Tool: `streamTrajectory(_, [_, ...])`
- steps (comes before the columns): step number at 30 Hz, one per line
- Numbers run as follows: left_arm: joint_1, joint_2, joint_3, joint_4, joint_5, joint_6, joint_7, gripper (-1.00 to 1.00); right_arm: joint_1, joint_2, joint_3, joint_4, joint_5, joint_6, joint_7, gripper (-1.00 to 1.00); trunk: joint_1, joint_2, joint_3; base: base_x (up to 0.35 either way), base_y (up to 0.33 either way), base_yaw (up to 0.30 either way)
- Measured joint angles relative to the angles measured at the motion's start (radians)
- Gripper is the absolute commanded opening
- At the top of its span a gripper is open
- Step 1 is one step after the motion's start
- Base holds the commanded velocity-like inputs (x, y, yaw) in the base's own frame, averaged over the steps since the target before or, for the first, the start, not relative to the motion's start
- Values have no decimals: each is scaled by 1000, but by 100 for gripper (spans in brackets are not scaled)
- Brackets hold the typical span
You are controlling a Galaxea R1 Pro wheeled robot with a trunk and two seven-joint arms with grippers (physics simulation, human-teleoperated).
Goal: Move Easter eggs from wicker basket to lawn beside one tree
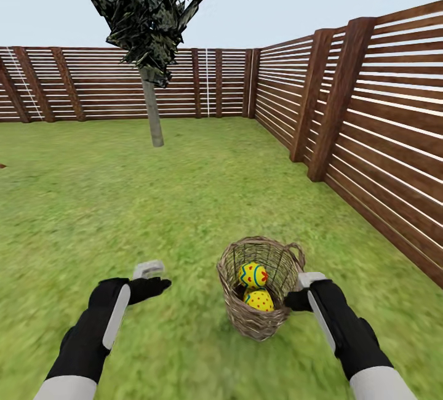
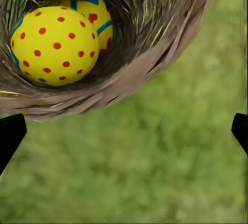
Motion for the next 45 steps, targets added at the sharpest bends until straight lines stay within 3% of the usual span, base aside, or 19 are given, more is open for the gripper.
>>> streamTrajectory(4, [-78, -1, 3, -28, 4, 19, 0, 100, -44, 0, -23, -12, -1, 9, -1, 100, 0, 0, 0, 0, 0, 0])
streamTrajectory(7, [-108, -3, 4, -37, 14, 71, -1, 100, -62, -2, -28, -20, 0, 13, -1, 100, 0, 0, 0, 0, 0, 0])
streamTrajectory(20, [-115, -17, -53, -43, 16, 93, -2, 100, -66, -7, -38, -105, -1, 18, -1, 100, 0, 0, 2, 12, -75, -81])
streamTrajectory(25, [-114, -19, -61, -30, 16, 94, -3, 100, -66, -13, -65, -109, -1, 18, -1, 100, 0, 0, 5, 170, -274, -258])
streamTrajectory(33, [-114, -18, -60, -28, 16, 95, -3, 100, -66, -14, -71, -99, -4, 15, 0, 100, 0, 0, 10, 221, -238, -202])
streamTrajectory(39, [-111, -18, -59, -19, 16, 95, -3, 100, -66, -10, -68, -96, -4, 14, 0, 100, 0, 0, 10, 56, -41, 34])
streamTrajectory(45, [-109, -19, -69, 56, 14, 93, -2, 100, -67, -8, -63, -95, 2, 14, 0, 100, 0, 0, 10, 122, -178, 266])
